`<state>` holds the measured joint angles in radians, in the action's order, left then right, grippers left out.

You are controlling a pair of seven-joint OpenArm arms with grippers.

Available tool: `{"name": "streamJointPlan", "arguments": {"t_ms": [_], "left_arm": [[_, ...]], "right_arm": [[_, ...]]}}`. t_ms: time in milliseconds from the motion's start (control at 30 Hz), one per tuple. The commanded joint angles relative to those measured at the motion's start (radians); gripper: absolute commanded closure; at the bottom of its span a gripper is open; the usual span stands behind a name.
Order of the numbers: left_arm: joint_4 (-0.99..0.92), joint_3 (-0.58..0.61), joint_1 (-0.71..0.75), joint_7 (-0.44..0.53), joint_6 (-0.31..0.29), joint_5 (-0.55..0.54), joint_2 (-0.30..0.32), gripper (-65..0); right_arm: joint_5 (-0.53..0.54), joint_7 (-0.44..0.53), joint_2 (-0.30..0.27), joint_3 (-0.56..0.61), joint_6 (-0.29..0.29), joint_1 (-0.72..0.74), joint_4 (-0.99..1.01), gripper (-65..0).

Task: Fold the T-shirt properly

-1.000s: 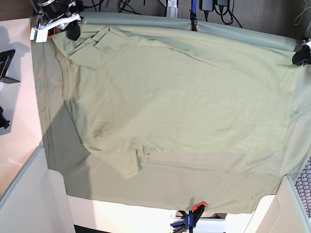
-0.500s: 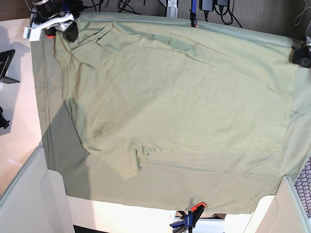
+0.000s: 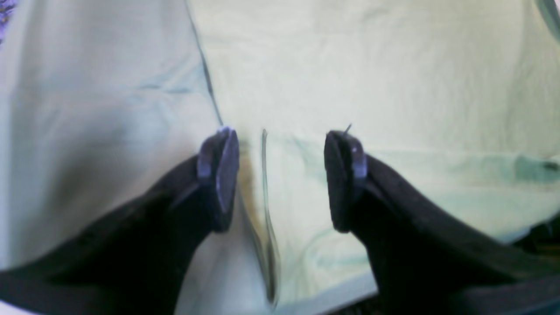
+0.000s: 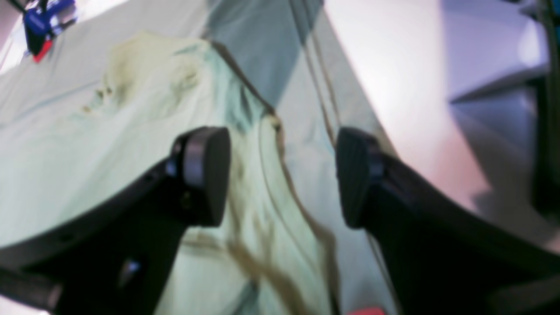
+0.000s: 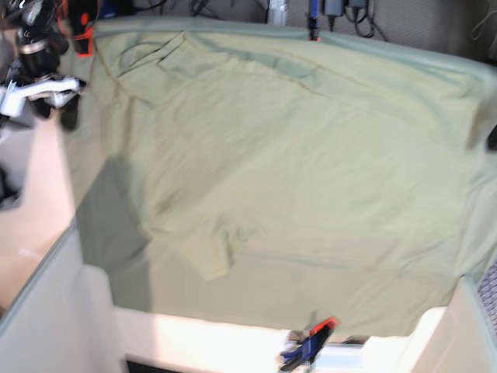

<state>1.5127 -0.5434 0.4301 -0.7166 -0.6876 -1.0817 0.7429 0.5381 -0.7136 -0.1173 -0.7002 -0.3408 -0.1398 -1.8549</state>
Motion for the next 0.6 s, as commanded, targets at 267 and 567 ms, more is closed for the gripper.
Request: {"name": "streamJointPlan", "arguments": {"t_ms": [267,567], "left_arm": [[0.012,0.126,-0.042,0.018,-0.011,0.059,0.044,-34.6],[0.012,0.126,-0.043,0.044,-0.011,0.055,0.044,-34.6]], "right_arm": [[-0.208,0.168,-0.103,0.171,0.031,0.559,0.678,-38.0],[-0.292,0.245,-0.142,0.187,-0.008,0.844,1.228,-38.0]]}}
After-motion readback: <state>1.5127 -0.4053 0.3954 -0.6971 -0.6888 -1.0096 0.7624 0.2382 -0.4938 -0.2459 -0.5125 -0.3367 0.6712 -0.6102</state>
